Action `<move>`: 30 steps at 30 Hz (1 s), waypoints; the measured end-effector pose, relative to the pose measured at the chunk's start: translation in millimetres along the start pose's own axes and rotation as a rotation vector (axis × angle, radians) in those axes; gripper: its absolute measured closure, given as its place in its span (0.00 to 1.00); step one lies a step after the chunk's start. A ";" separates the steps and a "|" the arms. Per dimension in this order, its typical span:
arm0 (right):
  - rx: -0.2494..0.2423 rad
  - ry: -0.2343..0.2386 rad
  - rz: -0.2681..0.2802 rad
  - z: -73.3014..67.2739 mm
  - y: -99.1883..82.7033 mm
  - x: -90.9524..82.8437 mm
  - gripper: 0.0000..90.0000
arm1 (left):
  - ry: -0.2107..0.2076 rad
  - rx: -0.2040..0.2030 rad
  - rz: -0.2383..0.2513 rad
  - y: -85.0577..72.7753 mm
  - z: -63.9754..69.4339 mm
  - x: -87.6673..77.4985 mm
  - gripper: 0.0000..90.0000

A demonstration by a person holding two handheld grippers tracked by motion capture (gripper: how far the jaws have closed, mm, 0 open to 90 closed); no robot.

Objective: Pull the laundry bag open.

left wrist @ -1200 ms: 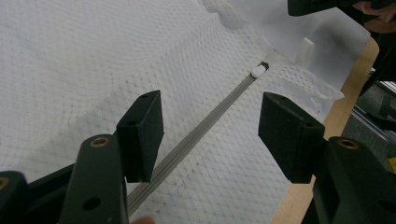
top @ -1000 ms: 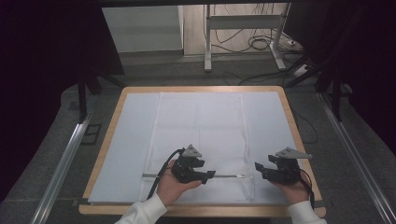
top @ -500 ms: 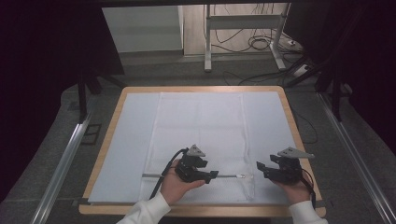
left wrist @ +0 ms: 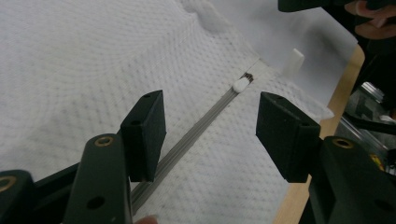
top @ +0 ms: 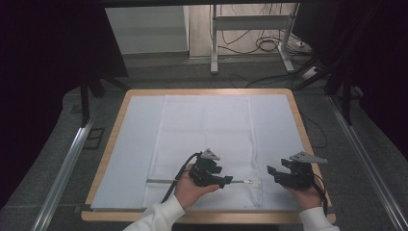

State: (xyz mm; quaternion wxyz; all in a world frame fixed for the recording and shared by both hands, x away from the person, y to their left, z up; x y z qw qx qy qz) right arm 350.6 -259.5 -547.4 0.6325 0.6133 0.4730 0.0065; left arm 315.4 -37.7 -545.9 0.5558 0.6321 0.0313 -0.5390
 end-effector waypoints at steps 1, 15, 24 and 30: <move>0.000 -0.001 0.001 0.2 0.0 0.0 0.36 | -0.001 0.003 0.002 1.4 1.7 1.2 0.48; 0.002 0.001 0.006 0.1 1.1 -1.5 0.36 | -0.035 0.004 -0.015 10.1 19.2 17.6 0.53; 0.011 -0.007 0.011 3.3 0.9 -3.0 0.36 | -0.068 -0.025 -0.055 11.0 23.9 30.2 0.59; 0.008 -0.009 0.012 4.2 0.7 -3.2 0.36 | -0.084 -0.029 -0.076 11.3 30.1 39.2 0.61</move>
Point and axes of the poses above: each handheld gripper's, and its own axes: x roughly forward along the jaws, y roughly out of its top, z roughly to its right, the point moved 8 cm from there along x, roughly forward along the jaws, and after that the axes turned 11 degrees about y, right-handed, at the moved point
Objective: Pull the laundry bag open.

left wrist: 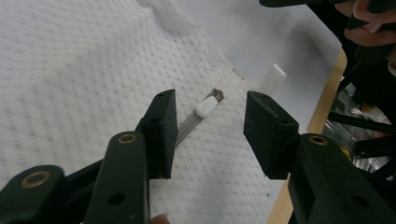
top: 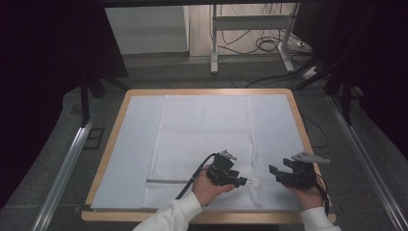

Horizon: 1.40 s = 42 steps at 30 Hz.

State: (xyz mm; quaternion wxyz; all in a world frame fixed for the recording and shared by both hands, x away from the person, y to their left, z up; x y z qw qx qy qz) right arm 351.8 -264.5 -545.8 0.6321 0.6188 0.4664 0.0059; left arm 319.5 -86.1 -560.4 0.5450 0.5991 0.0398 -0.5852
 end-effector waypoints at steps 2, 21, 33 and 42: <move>0.000 0.000 0.000 0.2 0.0 -0.2 0.36 | -0.001 -0.001 -0.010 -0.3 0.6 3.7 0.61; -0.010 -0.012 -0.006 1.4 -0.6 -0.6 0.36 | -0.014 -0.018 -0.046 -2.5 5.4 20.9 0.63; -0.011 -0.018 -0.002 2.3 0.1 -1.5 0.36 | -0.040 -0.022 -0.053 -3.3 11.9 23.8 0.66; -0.011 -0.019 -0.003 2.1 0.0 -1.2 0.36 | -0.045 -0.038 -0.051 -1.2 10.0 27.6 0.74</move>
Point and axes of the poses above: each handheld gripper's, and its own axes: x roughly forward along the jaws, y roughly out of its top, z roughly to its right, the point moved 8 cm from there along x, roughly forward along the jaws, and after that the axes turned 11 degrees about y, right-handed, at the moved point
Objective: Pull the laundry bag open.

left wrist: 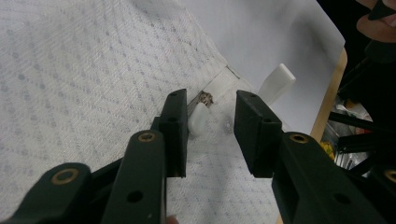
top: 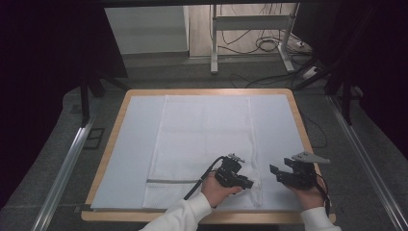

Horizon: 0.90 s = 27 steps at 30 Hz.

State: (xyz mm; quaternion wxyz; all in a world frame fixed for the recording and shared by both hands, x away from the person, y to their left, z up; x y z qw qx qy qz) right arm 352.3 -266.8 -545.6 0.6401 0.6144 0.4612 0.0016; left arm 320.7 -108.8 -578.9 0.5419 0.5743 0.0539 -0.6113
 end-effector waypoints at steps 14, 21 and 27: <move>-0.002 0.002 -0.004 -0.2 -0.7 0.9 0.36 | 0.008 -0.007 0.007 3.7 -3.9 2.6 0.86; -0.003 0.001 -0.003 -0.1 -0.6 0.8 0.36 | 0.010 0.008 0.004 3.3 -0.1 6.0 0.87; -0.002 -0.001 -0.001 0.0 -0.2 0.2 0.36 | 0.038 0.030 0.010 3.2 0.9 6.7 0.89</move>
Point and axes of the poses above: each handheld gripper's, and its own axes: x roughly forward along the jaws, y roughly out of its top, z roughly to its right, the point moved 8 cm from there along x, roughly forward along the jaws, and after that the axes turned 11 degrees about y, right-handed, at the moved point
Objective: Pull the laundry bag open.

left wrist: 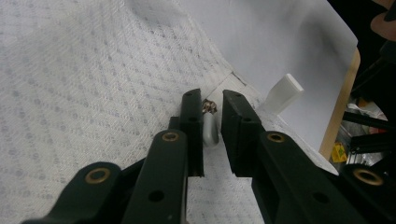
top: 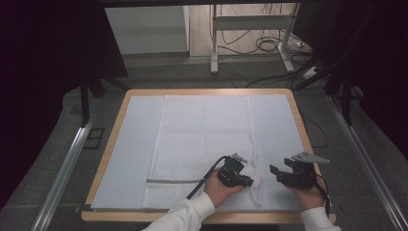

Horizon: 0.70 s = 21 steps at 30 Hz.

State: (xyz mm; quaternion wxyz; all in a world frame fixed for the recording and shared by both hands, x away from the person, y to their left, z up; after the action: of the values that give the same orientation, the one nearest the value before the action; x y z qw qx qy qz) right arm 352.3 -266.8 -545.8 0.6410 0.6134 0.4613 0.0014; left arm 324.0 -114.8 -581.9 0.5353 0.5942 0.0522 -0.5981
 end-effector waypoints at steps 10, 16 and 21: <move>-0.002 -0.003 0.003 0.1 0.5 -0.2 0.36 | 0.006 0.024 0.000 -1.0 -0.6 0.0 0.93; -0.004 -0.006 0.006 0.6 0.8 -0.7 0.36 | 0.012 0.030 0.007 -1.3 0.3 0.0 0.93; -0.003 -0.007 0.010 1.1 1.1 -1.2 0.36 | 0.020 0.047 0.014 -2.3 3.3 -0.4 0.88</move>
State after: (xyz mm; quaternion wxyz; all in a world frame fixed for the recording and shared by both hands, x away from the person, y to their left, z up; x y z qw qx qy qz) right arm 352.9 -268.1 -544.4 0.6436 0.6146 0.4561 0.0033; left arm 320.1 -115.9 -582.0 0.5248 0.6129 0.0390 -0.5894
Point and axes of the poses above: each handheld gripper's, and its own axes: x roughly forward along the jaws, y roughly out of its top, z roughly to its right, the point moved 8 cm from there along x, roughly forward along the jaws, and after that the axes turned 11 degrees about y, right-handed, at the moved point
